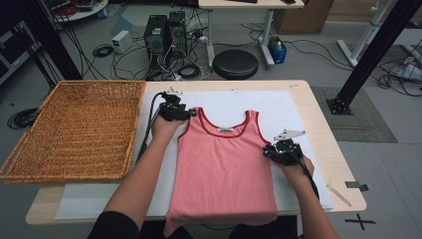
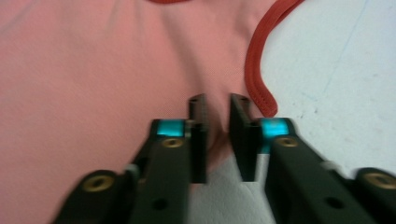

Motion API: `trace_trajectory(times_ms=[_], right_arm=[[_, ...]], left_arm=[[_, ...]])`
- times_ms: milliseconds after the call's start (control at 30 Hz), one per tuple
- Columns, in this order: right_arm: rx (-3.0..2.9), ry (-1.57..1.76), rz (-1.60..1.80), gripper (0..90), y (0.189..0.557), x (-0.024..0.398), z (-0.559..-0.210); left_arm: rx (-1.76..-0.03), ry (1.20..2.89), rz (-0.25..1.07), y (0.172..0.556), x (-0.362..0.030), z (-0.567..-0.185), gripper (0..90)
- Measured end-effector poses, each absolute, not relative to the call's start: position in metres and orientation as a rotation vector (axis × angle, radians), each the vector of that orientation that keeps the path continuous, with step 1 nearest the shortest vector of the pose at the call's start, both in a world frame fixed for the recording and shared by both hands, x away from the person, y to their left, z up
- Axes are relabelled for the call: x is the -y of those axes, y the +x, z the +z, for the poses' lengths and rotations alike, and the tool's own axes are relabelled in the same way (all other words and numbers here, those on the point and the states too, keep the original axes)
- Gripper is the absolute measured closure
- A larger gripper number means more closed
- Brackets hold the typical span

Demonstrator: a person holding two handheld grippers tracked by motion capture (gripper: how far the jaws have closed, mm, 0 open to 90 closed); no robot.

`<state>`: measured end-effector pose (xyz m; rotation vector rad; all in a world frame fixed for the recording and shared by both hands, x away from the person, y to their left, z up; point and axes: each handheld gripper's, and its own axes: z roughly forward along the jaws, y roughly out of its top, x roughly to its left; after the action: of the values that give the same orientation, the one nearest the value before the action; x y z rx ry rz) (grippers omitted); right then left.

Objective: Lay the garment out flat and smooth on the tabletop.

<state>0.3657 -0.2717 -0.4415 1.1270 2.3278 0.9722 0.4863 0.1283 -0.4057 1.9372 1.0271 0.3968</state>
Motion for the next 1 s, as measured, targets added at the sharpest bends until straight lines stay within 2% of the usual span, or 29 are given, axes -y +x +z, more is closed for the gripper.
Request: trace_trajectory(times_ms=[167,267,400,867,1000], right_arm=[[-2.265,1.125,1.043,74.2,0.357,0.279,-0.43],[-2.246,1.13,1.06,66.1,0.352,0.28,-0.428],[-2.258,1.132,1.062,60.8,0.34,0.279,-0.428],[-2.343,1.128,1.04,60.2,0.252,0.277,-0.446],[-2.302,1.173,1.083,59.9,0.234,0.277,-0.453]], left_arm=[[-0.981,1.929,0.411,0.456,-0.13,-0.399,42.4],[-0.976,1.915,0.405,0.438,-0.132,-0.402,41.0],[-1.001,1.92,0.384,0.411,-0.135,-0.411,38.0],[-1.109,1.869,0.268,0.269,-0.16,-0.452,37.1],[-1.12,1.859,0.254,0.24,-0.159,-0.458,37.9]])
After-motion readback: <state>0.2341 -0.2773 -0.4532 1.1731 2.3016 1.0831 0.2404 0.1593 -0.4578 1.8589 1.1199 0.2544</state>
